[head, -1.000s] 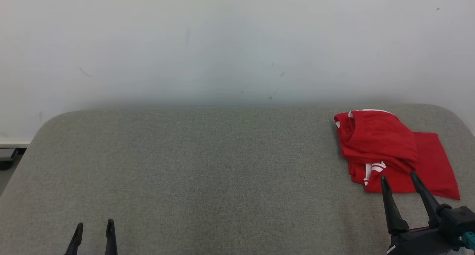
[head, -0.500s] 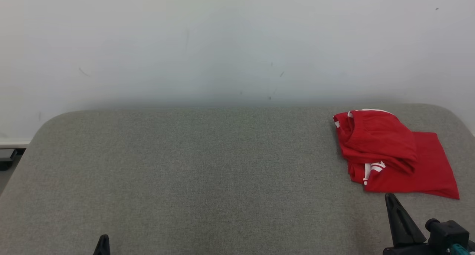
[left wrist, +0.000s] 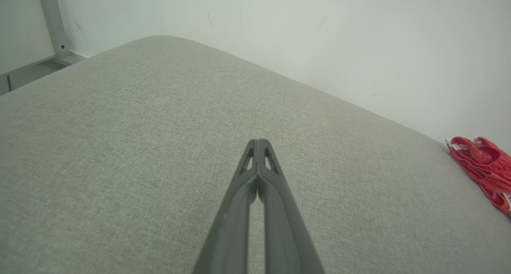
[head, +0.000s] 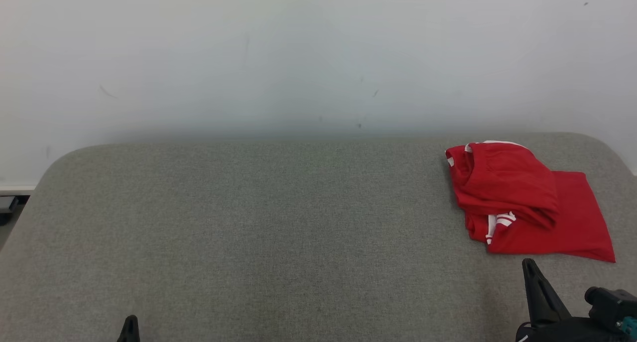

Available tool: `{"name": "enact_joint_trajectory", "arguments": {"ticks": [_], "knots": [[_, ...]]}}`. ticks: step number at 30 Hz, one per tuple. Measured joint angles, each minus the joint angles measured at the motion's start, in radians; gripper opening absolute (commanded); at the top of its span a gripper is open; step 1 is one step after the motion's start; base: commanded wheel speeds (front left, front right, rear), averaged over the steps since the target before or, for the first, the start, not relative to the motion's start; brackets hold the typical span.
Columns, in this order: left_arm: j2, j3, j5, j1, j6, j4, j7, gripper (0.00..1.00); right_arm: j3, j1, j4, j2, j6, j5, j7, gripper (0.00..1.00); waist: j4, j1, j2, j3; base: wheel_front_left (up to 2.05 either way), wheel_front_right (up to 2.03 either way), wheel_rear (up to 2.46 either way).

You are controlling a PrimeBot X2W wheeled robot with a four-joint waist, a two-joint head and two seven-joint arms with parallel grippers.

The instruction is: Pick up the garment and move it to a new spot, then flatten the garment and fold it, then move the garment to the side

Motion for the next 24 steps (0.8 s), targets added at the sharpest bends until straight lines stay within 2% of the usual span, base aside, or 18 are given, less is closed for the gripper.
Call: {"name": "enact_joint_trajectory", "arguments": {"ticks": [24], "knots": [[-0.032, 0.072, -0.327, -0.058, -0.061, 0.014, 0.094, 0.0, -0.08, -0.053, 0.054, 0.066, 0.059, 0.293, 0.093, 0.0, -0.01, 0.0, 0.0, 0.025, 0.0, 0.0, 0.0]]}}
